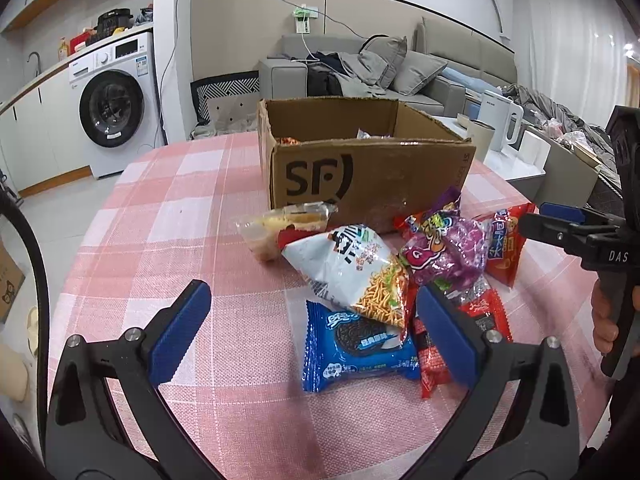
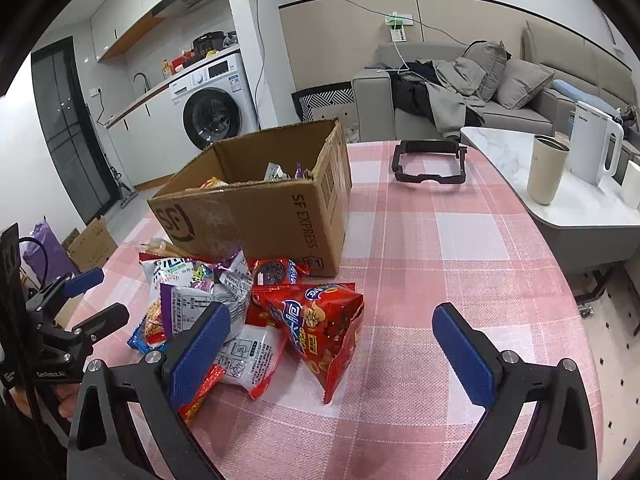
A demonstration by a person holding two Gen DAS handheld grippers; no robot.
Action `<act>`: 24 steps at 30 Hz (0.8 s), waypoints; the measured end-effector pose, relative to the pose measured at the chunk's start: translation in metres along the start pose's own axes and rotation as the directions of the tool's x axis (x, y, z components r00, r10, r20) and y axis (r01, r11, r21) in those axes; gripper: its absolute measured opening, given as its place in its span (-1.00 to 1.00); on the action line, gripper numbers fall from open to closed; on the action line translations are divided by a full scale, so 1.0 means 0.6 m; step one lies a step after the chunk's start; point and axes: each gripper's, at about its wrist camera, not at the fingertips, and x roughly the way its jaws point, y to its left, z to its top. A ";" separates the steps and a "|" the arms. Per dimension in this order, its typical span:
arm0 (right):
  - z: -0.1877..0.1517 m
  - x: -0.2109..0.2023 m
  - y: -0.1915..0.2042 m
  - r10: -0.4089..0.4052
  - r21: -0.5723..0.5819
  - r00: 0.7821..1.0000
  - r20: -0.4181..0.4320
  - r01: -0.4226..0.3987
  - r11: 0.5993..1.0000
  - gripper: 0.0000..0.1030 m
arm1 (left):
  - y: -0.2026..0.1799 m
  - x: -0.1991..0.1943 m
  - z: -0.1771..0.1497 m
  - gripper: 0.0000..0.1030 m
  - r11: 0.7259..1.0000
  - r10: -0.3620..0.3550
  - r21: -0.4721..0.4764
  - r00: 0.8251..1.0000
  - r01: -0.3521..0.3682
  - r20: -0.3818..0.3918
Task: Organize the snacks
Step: 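Move both tools back to the snack pile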
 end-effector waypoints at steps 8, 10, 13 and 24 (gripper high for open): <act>-0.004 0.012 -0.005 0.018 0.015 1.000 -0.010 -0.018 1.000 0.99 | -0.002 0.020 -0.007 0.99 1.000 -0.001 0.009 1.000 0.002 -0.022; -0.005 0.021 -0.009 0.026 0.028 0.999 -0.023 -0.025 0.999 0.99 | -0.001 0.025 -0.009 0.99 1.000 -0.003 0.013 0.999 0.003 -0.032; -0.008 0.034 -0.012 0.025 0.037 0.998 -0.051 -0.023 0.999 0.99 | -0.001 0.030 -0.013 0.99 1.000 -0.003 0.018 0.999 0.004 -0.036; -0.011 0.089 -0.010 0.033 0.033 0.991 -0.129 -0.029 0.999 0.97 | 0.009 0.049 -0.018 0.99 1.000 -0.019 -0.002 0.998 0.019 -0.056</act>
